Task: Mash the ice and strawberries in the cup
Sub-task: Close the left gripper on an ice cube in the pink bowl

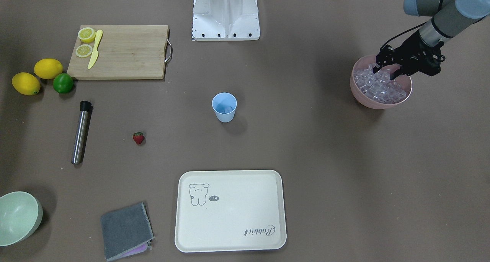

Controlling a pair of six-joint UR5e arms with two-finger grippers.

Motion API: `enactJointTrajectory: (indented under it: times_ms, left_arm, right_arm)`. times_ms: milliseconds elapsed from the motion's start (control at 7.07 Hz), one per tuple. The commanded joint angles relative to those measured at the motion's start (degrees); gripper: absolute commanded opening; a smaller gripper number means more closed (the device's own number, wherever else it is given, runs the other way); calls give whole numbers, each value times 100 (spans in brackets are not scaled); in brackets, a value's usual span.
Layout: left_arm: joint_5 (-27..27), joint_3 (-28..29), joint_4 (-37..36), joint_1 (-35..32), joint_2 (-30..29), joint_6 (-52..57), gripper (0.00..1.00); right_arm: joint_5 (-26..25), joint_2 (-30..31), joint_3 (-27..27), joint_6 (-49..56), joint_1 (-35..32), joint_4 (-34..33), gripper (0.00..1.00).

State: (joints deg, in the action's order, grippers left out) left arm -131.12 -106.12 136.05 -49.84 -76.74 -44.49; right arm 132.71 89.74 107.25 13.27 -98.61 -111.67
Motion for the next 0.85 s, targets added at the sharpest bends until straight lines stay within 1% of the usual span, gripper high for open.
enactJointTrajectory:
  times_ms: [0, 283, 425, 708]
  left_arm:
    - [8, 30, 237, 114, 115, -103, 66]
    - [130, 30, 237, 141, 132, -112, 62]
    - [140, 39, 237, 158, 124, -103, 62]
    - [140, 92, 237, 167, 97, -103, 56]
  right_arm:
    - [0, 8, -2, 0, 0, -4, 100]
    - [0, 52, 7, 0, 0, -4, 100]
    - [0, 61, -2, 9, 0, -4, 100]
    - [0, 52, 7, 0, 0, -4, 100]
